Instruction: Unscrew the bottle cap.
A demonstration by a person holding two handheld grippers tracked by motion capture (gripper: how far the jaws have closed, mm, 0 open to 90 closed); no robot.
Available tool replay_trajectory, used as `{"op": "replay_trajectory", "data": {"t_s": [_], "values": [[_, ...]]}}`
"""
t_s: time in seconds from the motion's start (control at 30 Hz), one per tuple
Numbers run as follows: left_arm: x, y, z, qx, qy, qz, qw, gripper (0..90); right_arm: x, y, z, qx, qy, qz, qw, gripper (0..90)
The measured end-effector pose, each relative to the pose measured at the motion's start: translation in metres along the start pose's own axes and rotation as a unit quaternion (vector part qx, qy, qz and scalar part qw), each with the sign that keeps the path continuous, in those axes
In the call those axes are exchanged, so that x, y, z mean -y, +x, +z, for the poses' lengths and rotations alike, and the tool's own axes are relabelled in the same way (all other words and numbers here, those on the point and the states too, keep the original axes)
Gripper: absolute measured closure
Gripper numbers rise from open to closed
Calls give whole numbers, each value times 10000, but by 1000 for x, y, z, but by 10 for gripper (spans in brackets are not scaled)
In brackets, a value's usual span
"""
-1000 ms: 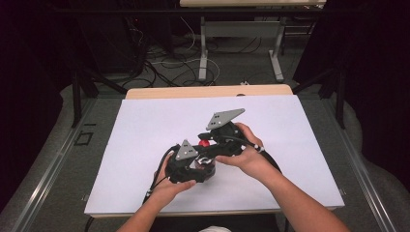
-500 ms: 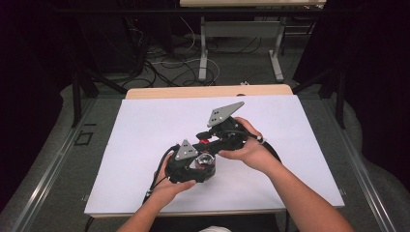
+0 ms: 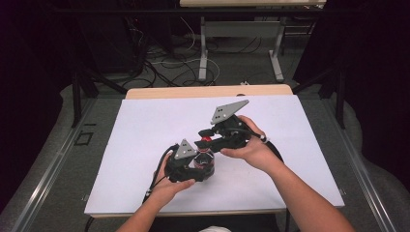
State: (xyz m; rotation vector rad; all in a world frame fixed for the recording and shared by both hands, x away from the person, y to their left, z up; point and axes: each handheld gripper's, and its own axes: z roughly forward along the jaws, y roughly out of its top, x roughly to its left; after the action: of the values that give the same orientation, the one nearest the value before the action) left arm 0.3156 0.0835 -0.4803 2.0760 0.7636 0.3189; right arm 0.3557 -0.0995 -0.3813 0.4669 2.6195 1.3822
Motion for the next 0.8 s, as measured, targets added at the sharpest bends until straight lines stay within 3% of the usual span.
{"op": "replay_trajectory", "data": {"t_s": [0.37,0.8], "values": [[3,10,0,-90,-10,-127,9999,302,9,-3,-5,157,10,126,9998,618],[-1,21,-5,-242,-101,-232,9994,302,37,-6,-10,416,-7,373,9984,618]]}}
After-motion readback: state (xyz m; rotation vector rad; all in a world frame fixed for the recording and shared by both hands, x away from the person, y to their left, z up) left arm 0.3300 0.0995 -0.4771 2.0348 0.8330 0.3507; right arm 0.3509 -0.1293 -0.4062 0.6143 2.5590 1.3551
